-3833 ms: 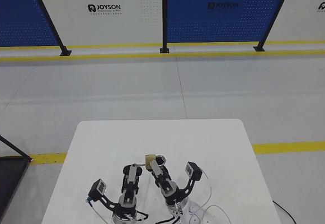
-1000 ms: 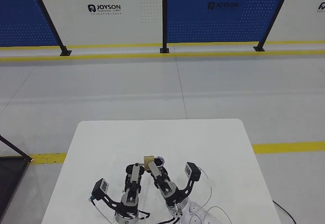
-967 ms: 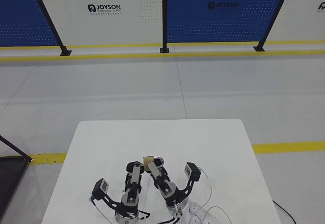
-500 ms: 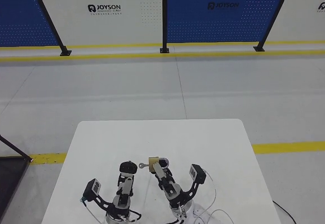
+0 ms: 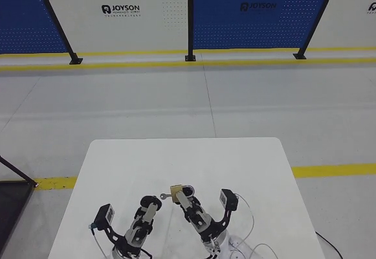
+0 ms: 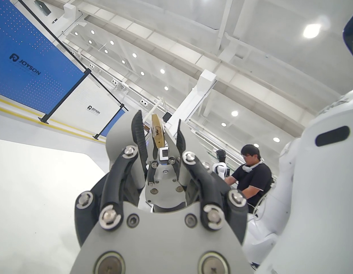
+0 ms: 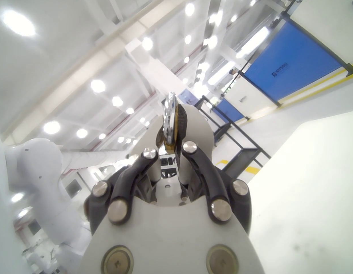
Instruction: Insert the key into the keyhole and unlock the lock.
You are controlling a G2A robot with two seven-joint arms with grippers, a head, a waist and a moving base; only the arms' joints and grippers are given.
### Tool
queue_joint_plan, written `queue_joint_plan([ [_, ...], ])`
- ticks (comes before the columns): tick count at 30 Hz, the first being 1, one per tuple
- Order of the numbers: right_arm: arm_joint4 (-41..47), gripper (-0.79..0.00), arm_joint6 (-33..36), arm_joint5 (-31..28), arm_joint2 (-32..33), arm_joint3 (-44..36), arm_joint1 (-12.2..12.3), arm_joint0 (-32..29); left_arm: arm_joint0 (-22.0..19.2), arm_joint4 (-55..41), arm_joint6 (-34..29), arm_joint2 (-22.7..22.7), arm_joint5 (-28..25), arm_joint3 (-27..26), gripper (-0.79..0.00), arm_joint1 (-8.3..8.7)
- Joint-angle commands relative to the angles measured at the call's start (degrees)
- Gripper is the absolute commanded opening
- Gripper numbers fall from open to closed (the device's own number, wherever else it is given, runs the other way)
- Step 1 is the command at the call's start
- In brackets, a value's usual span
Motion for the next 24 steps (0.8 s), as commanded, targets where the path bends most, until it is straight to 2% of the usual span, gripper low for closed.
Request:
queue_joint_plan([
  [1, 0.18, -0.785, 0.62, 0.1, 0.09, -0.19, 0.04, -0.09, -0.21, -0.7, -1.1, -0.03, 0.0, 0.19, -0.52, 0.09],
  [8, -0.11, -0.785, 2.34, 0.81, 0.03, -0.5, 0.07, -0.3, -1.04, -2.37, -4.55, 0.55, 1.57, 0.81, -0.517, 0.12],
  [14, -0.33, -0.785, 3.14, 1.34, -0.09, -0.54, 0.02, -0.32, -1.15, -2.49, -4.28, 0.49, 1.87, 0.88, -0.594, 0.02],
  [24, -0.62, -0.785, 3.3, 1.63, 0.05, -0.64, -0.02, -0.55, -1.22, -2.0, -3.66, 0.34, 1.73, 1.27, -0.65, -0.14],
])
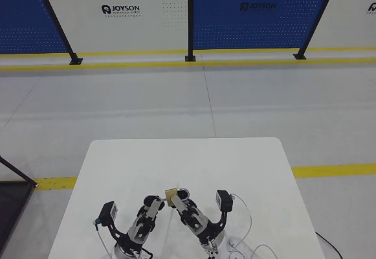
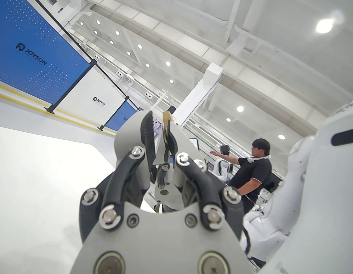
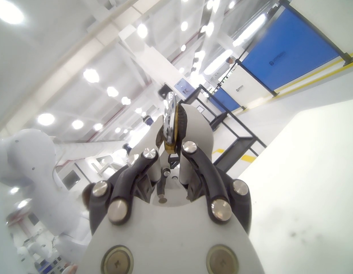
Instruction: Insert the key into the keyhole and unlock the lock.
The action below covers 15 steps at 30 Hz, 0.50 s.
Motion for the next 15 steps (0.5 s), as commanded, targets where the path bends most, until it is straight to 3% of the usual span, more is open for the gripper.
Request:
queue_joint_plan([
  [1, -0.04, -0.785, 0.05, 0.03, -0.01, 0.0, -0.01, -0.02, -0.03, 0.08, -0.1, 0.02, 0.05, 0.02, -0.65, -0.02],
  [3, -0.06, -0.785, 0.11, 0.01, 0.01, 0.04, -0.02, -0.02, -0.08, 0.11, -0.16, 0.04, 0.19, 0.09, -0.68, -0.05],
  [5, -0.06, -0.785, 0.12, -0.03, 0.03, 0.07, -0.03, -0.02, -0.15, 0.1, -0.08, 0.08, 0.43, 0.09, -0.785, -0.1],
  [15, -0.49, -0.785, 0.38, -0.13, 0.24, -0.05, 0.02, -0.37, -0.25, 2.02, 0.29, 0.03, 1.36, 0.25, -0.785, -0.27],
])
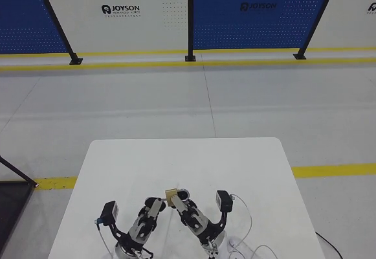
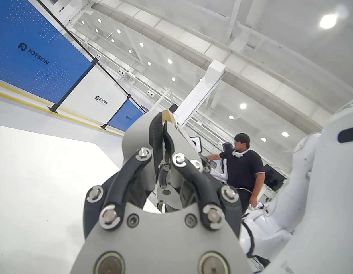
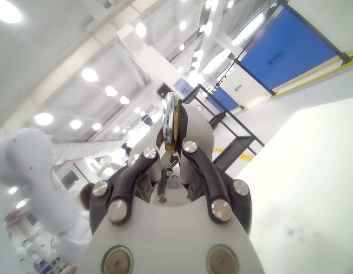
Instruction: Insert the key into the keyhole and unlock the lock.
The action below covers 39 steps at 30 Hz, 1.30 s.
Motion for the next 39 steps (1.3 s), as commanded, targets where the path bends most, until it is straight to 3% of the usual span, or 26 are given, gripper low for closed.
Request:
queue_joint_plan([
  [1, -0.1, -0.785, 0.16, 0.0, 0.01, -0.06, 0.02, -0.08, 0.01, 0.27, 0.19, 0.05, 0.04, 0.04, -0.785, -0.03],
  [18, -2.01, -0.785, 1.05, -0.65, 0.55, -0.32, 0.33, -0.39, -0.07, 1.88, 0.63, 0.21, 0.45, 0.22, -0.785, -0.15],
  [19, -2.05, -0.785, 0.8, -0.57, 0.64, -0.34, 0.32, -0.41, -0.04, 1.76, 0.78, 0.22, 0.29, 0.22, -0.653, -0.16],
  [21, -2.18, -0.785, 0.46, -0.49, 0.75, -0.36, 0.32, -0.44, 0.02, 1.41, 0.85, 0.23, 0.0, 0.31, -0.215, -0.16],
  [24, -2.36, -0.785, -0.22, -0.31, 1.07, -0.36, 0.32, -0.48, 0.12, 0.56, 0.74, 0.21, -0.52, 0.38, -0.009, -0.13],
  [31, -3.15, -0.785, -1.2, -0.6, 2.04, -0.34, 0.47, -0.67, 0.3, -4.0, -1.37, -0.16, -2.58, 0.72, -0.006, 0.15],
  [35, -4.03, -0.785, -0.27, -2.46, 2.65, -0.14, 0.78, -0.71, 0.48, -8.68, -4.83, 0.58, -3.02, 0.44, -0.077, 0.65],
  [36, -4.1, -0.785, -0.08, -2.7, 2.86, -0.1, 0.87, -0.83, 0.49, -10.06, -6.62, 0.83, -3.02, 0.43, -0.068, 0.92],
  [37, -4.17, -0.785, -0.05, -2.82, 3.07, -0.23, 0.94, -0.95, 0.48, -11.45, -8.43, 0.88, -3.02, 0.48, 0.0, 1.21],
  [39, -4.21, -0.785, -0.13, -2.76, 3.17, -0.29, 0.96, -1.01, 0.56, -13.0, -10.09, 0.24, -3.02, 0.78, 0.0, 1.56],
])
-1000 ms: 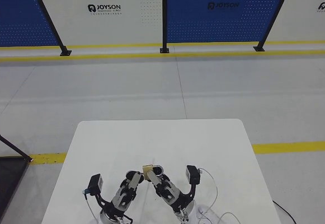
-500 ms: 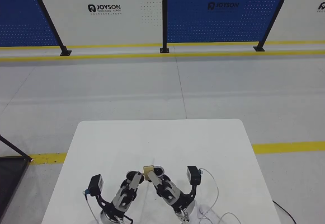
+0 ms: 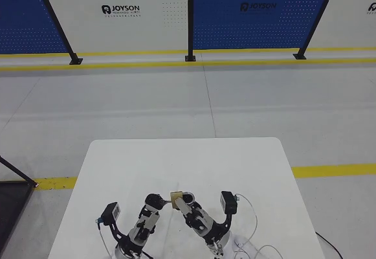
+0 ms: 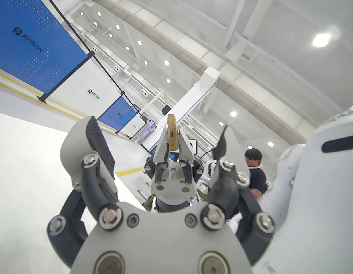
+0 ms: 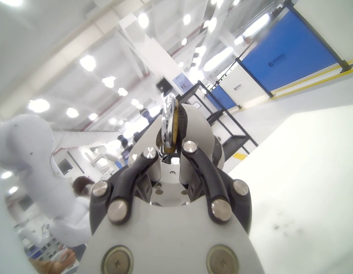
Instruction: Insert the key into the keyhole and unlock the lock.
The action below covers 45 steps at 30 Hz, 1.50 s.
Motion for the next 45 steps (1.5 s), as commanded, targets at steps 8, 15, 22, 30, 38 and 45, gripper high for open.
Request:
queue_joint_plan([
  [8, 0.01, -0.785, -0.05, 0.06, 0.0, -0.02, -0.01, 0.0, 0.03, -0.47, -0.55, -0.27, 0.0, 0.1, 0.0, 0.1],
  [15, 2.28, -0.785, 2.91, -0.84, 1.64, -0.76, 0.69, -0.53, -1.79, -2.24, -6.65, -0.13, 0.0, -0.24, 0.0, 0.82],
  [22, 4.73, -0.785, 8.07, -3.54, 3.7, -1.97, 1.92, -1.88, -3.33, -9.15, -14.29, -0.43, 0.0, -0.65, -0.215, 3.06],
  [30, 7.47, -0.785, 10.98, -2.72, 4.37, -3.2, 2.53, -2.43, -3.98, -13.2, -19.33, 0.08, 0.0, -1.34, -0.406, 5.23],
  [38, 9.44, -0.785, 13.07, -1.1, 4.03, -3.48, 2.75, -2.15, -4.57, -13.06, -18.78, 1.06, 0.0, -1.24, -0.462, 6.36],
  [45, 10.17, -0.785, 13.77, -0.05, 3.72, -3.6, 2.85, -1.93, -4.96, -11.71, -17.11, 2.08, 0.0, -1.1, -0.714, 7.14],
])
